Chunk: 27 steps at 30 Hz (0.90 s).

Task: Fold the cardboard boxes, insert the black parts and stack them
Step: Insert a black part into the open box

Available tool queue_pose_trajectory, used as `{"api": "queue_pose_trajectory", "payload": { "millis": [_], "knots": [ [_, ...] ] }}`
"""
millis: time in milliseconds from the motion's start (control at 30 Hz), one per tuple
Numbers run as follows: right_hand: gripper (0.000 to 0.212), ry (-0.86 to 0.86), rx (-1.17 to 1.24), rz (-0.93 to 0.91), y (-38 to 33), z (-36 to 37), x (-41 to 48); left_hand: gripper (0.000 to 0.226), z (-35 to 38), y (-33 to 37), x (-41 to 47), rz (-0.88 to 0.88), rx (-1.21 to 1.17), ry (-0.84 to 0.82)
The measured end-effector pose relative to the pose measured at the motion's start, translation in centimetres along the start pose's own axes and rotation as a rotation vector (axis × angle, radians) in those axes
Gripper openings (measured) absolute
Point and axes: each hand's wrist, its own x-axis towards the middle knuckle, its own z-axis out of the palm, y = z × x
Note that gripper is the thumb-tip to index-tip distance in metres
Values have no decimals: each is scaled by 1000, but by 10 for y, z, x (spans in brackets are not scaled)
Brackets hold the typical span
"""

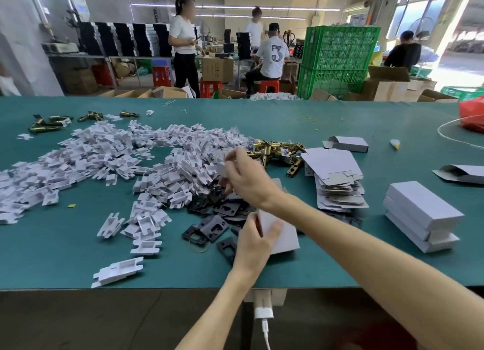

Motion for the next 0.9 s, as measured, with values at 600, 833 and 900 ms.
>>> {"api": "queue_pose_trajectory", "payload": {
  "millis": [600, 833, 900],
  "knots": [
    [8, -64, -502, -40, 52, -89, -18, 33, -1, 4, -7, 43, -73, -75],
    [7, -112, -602, -63, 58, -87, -29, 36, -1, 3, -9, 51, -79, -71],
    [4, -90, -598, -76, 61, -89, -33, 37, 0, 3, -9, 53, -73, -64]
  ]
}}
